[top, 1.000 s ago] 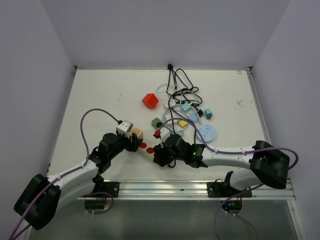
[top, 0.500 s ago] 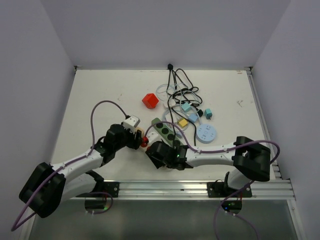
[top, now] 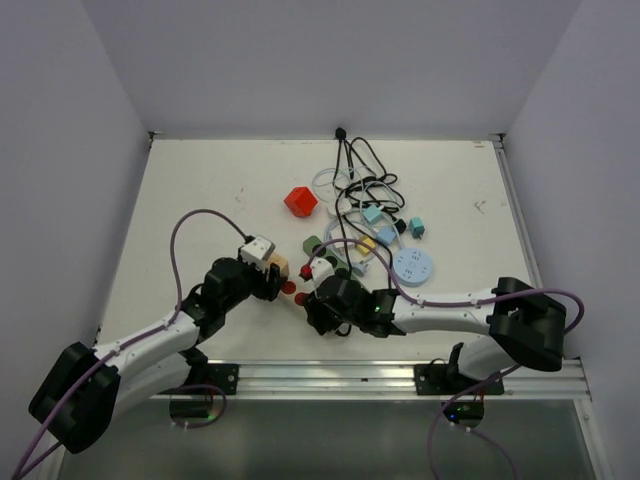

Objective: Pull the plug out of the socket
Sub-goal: Remove the plug from the socket.

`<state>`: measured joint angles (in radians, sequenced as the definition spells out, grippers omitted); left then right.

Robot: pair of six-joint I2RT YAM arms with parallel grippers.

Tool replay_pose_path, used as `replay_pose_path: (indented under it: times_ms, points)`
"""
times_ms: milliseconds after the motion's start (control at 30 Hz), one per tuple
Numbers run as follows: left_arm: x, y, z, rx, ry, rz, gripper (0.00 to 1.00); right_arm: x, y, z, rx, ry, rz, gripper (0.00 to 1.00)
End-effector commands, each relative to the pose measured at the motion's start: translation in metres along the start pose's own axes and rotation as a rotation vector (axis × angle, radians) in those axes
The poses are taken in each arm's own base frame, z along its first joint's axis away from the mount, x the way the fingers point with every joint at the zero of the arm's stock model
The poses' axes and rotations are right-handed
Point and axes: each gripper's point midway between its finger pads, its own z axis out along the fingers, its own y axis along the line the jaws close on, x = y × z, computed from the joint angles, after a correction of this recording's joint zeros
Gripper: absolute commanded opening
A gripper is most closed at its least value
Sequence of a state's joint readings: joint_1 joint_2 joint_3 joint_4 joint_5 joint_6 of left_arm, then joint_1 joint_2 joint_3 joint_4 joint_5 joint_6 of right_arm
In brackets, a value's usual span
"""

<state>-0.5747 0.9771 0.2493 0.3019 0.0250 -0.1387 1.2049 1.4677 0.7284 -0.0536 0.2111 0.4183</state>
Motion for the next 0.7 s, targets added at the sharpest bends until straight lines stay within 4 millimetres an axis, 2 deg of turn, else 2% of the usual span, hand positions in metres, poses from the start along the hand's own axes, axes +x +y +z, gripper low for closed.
replay_pose_path:
  times_ms: [0,33,100,267,300,333,367,533,667]
  points:
    - [-0.094,0.039,-0.018,-0.202,-0.406,-0.093,0.0,0.058,-0.001,-0.015,-0.08,0.203,0.103,0.0]
    - [-0.09,0.04,-0.019,-0.203,-0.408,-0.096,0.0,0.059,0.0,-0.015,-0.092,0.205,0.114,0.0]
    - [-0.096,0.04,-0.025,-0.201,-0.445,-0.113,0.0,0.059,-0.001,-0.015,-0.097,0.201,0.125,0.0]
    - [-0.094,0.041,-0.022,-0.206,-0.426,-0.104,0.0,0.055,-0.002,-0.014,-0.084,0.194,0.08,0.0]
    - [-0.09,0.041,-0.021,-0.209,-0.408,-0.1,0.0,0.056,-0.002,-0.015,-0.066,0.193,0.056,0.0]
    - [-0.094,0.042,-0.02,-0.212,-0.408,-0.099,0.0,0.061,-0.014,-0.014,0.009,0.21,0.019,0.0]
    - [-0.092,0.043,-0.017,-0.217,-0.389,-0.094,0.0,0.055,-0.013,-0.013,0.03,0.204,-0.002,0.0]
    - [-0.086,0.048,-0.005,-0.251,-0.285,-0.069,0.0,0.067,-0.025,-0.01,0.187,0.263,-0.128,0.0]
    - [-0.083,0.052,0.001,-0.278,-0.219,-0.051,0.0,0.073,-0.026,-0.006,0.217,0.295,-0.158,0.0]
